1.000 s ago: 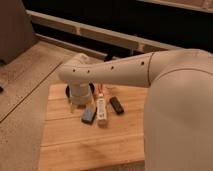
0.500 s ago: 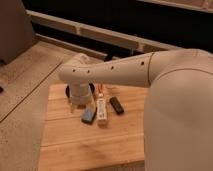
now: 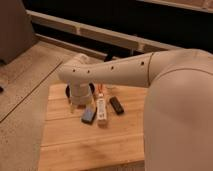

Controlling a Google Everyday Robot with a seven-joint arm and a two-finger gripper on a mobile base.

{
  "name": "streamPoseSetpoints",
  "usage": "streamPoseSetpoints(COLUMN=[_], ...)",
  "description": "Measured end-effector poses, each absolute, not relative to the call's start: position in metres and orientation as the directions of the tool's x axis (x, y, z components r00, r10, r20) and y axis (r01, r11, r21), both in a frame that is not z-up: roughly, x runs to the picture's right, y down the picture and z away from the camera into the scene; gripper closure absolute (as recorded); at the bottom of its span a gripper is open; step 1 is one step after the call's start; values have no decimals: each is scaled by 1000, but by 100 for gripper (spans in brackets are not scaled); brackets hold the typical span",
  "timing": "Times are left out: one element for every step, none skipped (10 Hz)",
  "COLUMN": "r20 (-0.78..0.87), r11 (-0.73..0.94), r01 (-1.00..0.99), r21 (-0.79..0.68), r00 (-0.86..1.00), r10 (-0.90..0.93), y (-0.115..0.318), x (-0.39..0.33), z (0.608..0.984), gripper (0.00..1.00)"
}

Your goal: Push the ceramic bowl across the table

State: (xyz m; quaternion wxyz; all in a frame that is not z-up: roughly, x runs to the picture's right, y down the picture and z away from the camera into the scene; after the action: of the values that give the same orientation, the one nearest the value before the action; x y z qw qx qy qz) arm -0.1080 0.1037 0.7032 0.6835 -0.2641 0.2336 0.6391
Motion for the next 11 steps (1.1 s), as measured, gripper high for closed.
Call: streamPoseSetpoints(r20=[-657,-657,-657,-657,-657,-656,-654,-647,-634,-628,-630], r11=[43,43,43,43,43,46,54,72,113,140,165], r01=[-997,-997,-997,-997,-997,-997,-997,-997,-993,-990,-986], r21=[-62,-62,-62,-62,-62,-62,-55,-38,-12,-1,8], r00=[74,74,74,74,74,75,77,80,95,110,124], r10=[750,750,750,750,750,751,752,758,768,770,766], y=[104,104,104,104,104,103,101,93,77,68,61], x=[-108,-108,-108,-108,-108,-108,-107,-105,-100,-99,-98], z=[703,703,703,703,703,703,704,709,718,724,730], gripper=[35,35,35,35,35,35,35,35,35,35,35])
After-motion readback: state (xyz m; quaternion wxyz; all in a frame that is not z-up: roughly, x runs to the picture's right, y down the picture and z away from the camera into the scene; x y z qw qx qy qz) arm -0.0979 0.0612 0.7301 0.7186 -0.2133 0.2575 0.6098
